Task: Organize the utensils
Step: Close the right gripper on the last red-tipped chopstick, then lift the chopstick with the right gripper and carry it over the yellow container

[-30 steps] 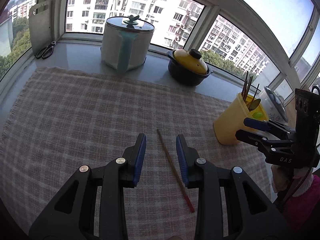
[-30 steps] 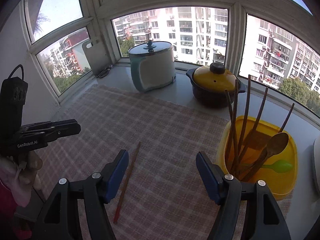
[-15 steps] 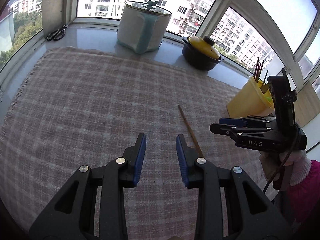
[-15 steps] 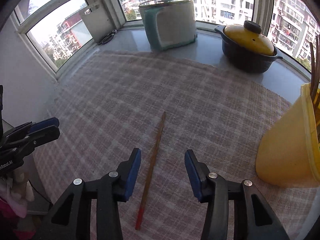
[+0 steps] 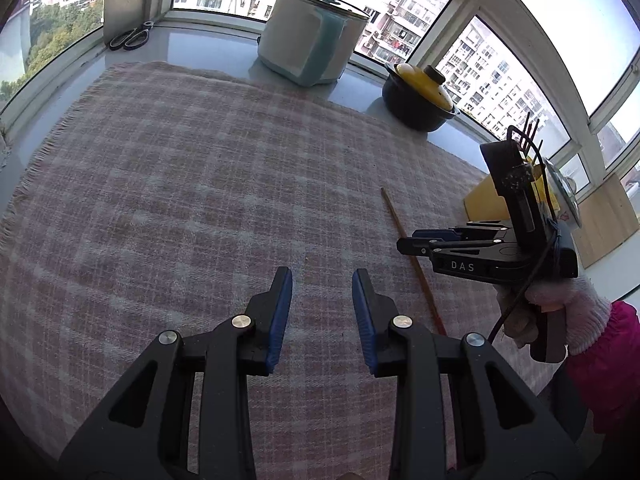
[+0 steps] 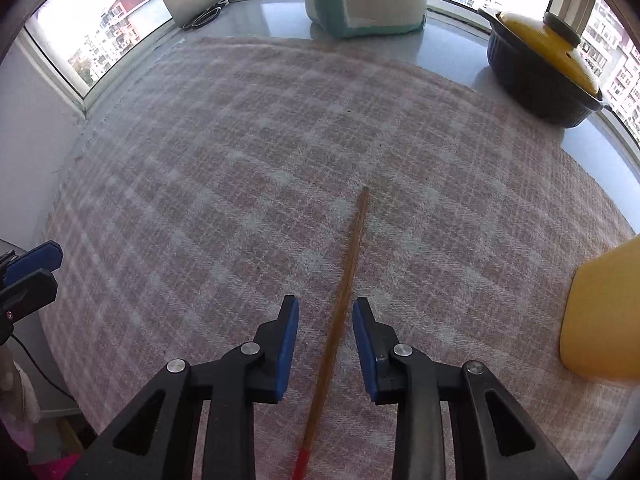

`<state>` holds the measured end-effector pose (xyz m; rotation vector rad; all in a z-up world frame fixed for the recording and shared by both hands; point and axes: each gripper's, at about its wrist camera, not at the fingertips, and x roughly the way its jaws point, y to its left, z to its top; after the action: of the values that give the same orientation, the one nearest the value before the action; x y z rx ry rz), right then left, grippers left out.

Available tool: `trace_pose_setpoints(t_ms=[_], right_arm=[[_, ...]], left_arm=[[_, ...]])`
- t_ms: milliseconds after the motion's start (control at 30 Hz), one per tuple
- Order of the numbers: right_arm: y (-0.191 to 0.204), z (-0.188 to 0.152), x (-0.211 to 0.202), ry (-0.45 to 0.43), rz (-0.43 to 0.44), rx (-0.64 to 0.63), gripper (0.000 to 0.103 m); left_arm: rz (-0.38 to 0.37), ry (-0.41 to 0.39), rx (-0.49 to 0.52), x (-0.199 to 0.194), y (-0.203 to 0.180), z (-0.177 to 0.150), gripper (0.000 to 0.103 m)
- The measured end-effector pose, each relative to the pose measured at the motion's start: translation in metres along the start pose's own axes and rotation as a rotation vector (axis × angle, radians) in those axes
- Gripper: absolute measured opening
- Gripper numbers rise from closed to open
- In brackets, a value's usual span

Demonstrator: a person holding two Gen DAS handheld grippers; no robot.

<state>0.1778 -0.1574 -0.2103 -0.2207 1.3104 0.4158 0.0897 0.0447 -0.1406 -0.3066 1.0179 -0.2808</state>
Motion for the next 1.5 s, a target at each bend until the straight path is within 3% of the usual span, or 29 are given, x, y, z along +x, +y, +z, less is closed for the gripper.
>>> trace_pose_setpoints(t_ms=[400,500,733,1067,1500], right_arm=[[0.005,0.015,0.016,0.06,-0.06,-0.014,0.018],[0.009,0.017,0.017,0.068,-0.076,-0.038,0.011],[0.008,0.02,0.018,0.061,-0.03,0.003,0.004],[-0.003,0.004,-0.027,-0.06,0.044,0.053,0.004],[-0.014,-0.014,-0.093,-0.229,0.076,0.067,0.004]], left_arm=[[-0.015,0.002,-0.029,-0.003,0.016,-0.005,0.03],[-0.022,0.008,-0.031,-0.002,0.017,-0.007,0.03],[-0.028,0.016,-0.032,0.001,0.015,-0.008,0.03],[-0.029,0.021,-0.021,0.006,0.005,-0.006,0.03],[-0.04,0.019,0.01,0.014,-0.025,-0.004,0.03]])
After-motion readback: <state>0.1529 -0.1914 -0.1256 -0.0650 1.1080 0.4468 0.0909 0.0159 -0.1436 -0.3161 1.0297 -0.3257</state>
